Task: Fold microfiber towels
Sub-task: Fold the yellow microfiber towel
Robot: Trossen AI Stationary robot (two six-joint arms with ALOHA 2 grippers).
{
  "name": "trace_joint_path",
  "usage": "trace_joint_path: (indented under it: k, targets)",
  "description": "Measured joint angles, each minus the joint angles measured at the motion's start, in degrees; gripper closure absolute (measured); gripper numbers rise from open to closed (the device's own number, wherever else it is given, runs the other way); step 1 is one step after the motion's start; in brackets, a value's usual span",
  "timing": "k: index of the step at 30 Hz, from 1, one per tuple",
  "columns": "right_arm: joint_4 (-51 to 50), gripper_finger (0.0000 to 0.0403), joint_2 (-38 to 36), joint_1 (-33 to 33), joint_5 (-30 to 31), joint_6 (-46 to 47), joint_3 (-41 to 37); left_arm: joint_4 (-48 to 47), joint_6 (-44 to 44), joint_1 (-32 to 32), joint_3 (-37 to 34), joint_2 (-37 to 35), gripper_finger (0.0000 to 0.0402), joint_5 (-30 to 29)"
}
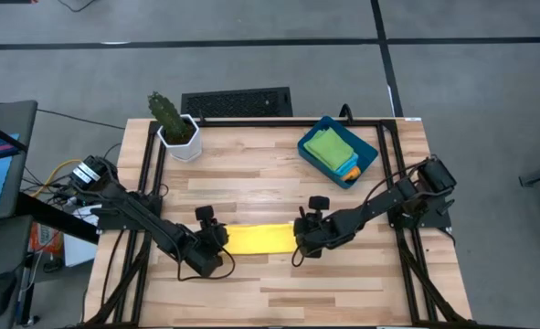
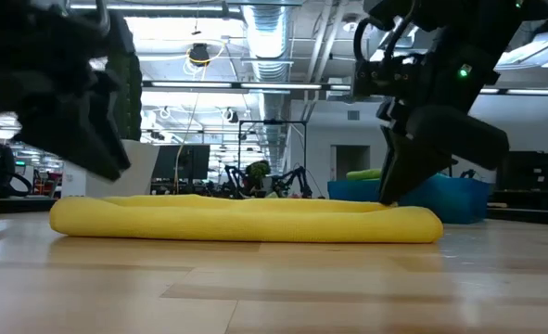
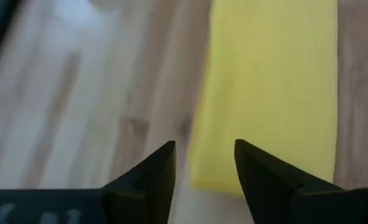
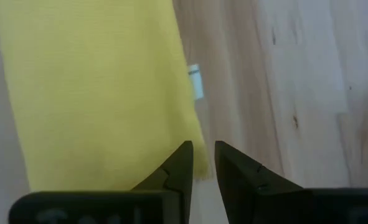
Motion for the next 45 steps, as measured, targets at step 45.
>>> trace_joint_path:
  k: [45]
  targets:
    - [53.42, 0.0382, -1.78, 3.67, 18.16, -2.65, -22.78, 57.92, -2.33, -0.06, -18.12, 13.96, 0.0401, -7.99]
